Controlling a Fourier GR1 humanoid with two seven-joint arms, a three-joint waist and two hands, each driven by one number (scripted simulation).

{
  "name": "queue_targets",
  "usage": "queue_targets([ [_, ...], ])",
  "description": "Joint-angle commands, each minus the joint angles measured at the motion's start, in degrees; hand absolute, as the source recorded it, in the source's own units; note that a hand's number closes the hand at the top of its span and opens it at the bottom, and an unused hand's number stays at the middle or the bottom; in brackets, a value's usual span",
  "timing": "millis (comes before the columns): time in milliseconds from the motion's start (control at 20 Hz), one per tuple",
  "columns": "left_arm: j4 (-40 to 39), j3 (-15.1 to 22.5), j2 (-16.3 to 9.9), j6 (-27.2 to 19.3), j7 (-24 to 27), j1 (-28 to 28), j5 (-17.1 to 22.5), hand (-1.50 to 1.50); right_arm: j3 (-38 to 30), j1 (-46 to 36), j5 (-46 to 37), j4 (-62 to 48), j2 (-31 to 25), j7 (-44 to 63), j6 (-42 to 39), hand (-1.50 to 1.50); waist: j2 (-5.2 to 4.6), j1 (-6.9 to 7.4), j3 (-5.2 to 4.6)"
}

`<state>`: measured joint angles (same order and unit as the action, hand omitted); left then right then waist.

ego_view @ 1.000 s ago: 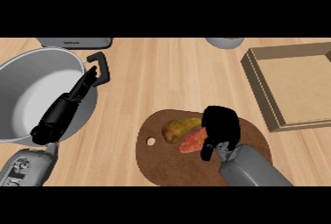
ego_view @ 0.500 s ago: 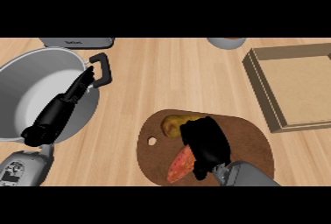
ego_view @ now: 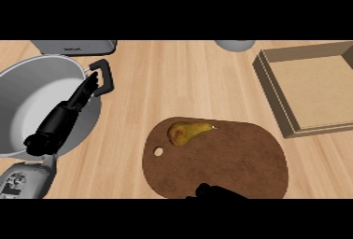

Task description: Pick the sweet potato from the cutting board and place it in the cardboard box

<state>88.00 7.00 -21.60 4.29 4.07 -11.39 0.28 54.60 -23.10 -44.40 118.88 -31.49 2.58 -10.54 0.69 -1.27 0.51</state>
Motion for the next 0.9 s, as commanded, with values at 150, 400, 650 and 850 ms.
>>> queue_targets([
  [150, 0.5, -2.3, -1.8, 0.1, 0.0, 0.8, 0.5, 0.0, -17.2, 8.3, 12.6, 13.1, -16.2, -13.2, 8.3, 1.5, -0.95, -2.39, 0.06],
  [400, 0.7, -3.0, -2.3, 0.4, 1.7, 1.9, 0.6, 0.0, -34.4, 14.5, 28.9, 5.4, -18.6, -14.9, 10.3, 1.5, -1.38, -1.57, -0.11],
  [650, 1.6, -0.6, 0.3, 0.5, 0.3, 0.6, 0.5, 0.0, -50.9, 13.0, 44.2, -9.5, -21.4, -23.4, 6.2, 1.5, -1.19, -0.03, -0.26],
  [850, 0.2, -1.4, -1.1, 1.5, 1.1, -1.6, -0.2, 0.0, -60.1, 8.2, 51.6, -25.1, -27.4, -29.0, -3.3, 1.5, -1.31, 1.52, -0.43],
])
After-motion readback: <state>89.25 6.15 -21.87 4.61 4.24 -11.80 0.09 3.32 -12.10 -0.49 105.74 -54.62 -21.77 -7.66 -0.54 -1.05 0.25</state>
